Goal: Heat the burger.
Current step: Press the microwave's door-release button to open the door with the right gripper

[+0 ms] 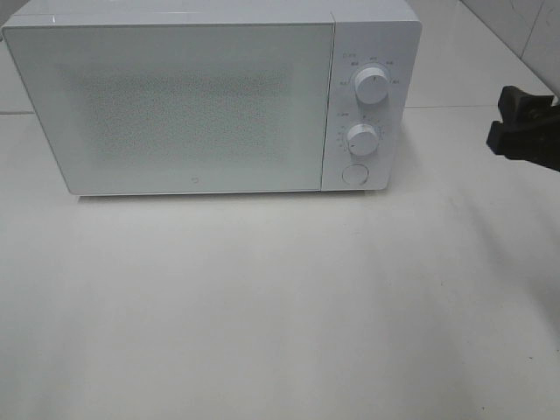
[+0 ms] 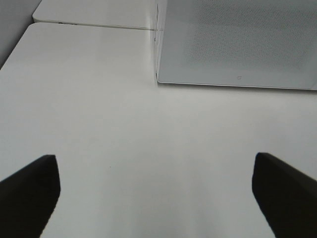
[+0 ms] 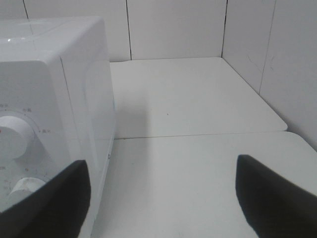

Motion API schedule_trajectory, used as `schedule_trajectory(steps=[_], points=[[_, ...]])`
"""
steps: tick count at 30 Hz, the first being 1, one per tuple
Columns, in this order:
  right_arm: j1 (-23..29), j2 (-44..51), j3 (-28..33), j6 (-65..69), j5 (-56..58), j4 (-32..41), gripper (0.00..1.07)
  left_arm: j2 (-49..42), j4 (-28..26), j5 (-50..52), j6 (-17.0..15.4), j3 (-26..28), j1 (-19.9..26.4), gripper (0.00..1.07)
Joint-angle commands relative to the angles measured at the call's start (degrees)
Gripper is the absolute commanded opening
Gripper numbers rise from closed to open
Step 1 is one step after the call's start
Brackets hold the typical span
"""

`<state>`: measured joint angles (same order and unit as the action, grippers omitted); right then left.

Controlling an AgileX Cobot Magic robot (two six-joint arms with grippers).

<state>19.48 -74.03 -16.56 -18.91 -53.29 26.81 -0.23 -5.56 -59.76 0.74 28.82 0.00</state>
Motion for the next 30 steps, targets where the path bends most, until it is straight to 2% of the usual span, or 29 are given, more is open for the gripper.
schedule_trajectory(steps=[1,2,3,5,6,8,9,10,12,13,23,30], points=[[3.6,-2.4,0.2,-3.2,-3.8,4.3,0.76,-1.1,-0.1,0.6,-0.1,-0.2,0.2,0.98],[6.5,-4.7,0.2,-3.6,-6.4,7.3,0.76,-1.1,-0.1,0.6,-0.1,-0.2,0.2,0.98],[6.5,-4.7,0.2,-3.6,-6.4,7.3,0.76,-1.1,-0.1,0.6,-0.1,-0.2,0.2,0.98],[11.4,-8.1,0.2,-3.6,-9.8,10.8,0.76,-1.1,-0.1,0.6,-0.1,-0.2,0.2,0.98],[11.4,-8.1,0.2,-3.6,-9.8,10.8,0.76,-1.1,-0.1,0.6,-0.1,-0.2,0.2,0.98],[15.8,-11.0,-0.3,-3.6,-11.7,14.7,0.76,-1.1,-0.1,0.6,-0.1,-0.2,0.2,0.98],[15.8,-11.0,-0.3,-3.6,-11.7,14.7,0.76,-1.1,-0.1,0.6,-0.1,-0.2,0.2,0.98],[18.1,-12.6,-1.1,-3.6,-11.7,17.4,0.76,-1.1,-0.1,0.6,-0.1,-0.2,0.2,0.98],[19.0,-13.4,-1.7,-3.6,-11.7,18.7,0.76,-1.1,-0.1,0.6,-0.1,-0.2,0.2,0.98],[21.0,-15.0,-2.9,-3.6,-11.6,20.5,0.76,-1.1,-0.1,0.6,-0.1,-0.2,0.2,0.98],[27.2,-19.7,-7.5,-3.6,-11.6,22.9,0.76,-1.1,-0.1,0.6,-0.1,-0.2,0.2,0.98],[30.4,-22.2,-10.4,-3.4,-10.7,27.3,0.76,-1.1,-0.1,0.6,-0.1,-0.2,0.2,0.98]])
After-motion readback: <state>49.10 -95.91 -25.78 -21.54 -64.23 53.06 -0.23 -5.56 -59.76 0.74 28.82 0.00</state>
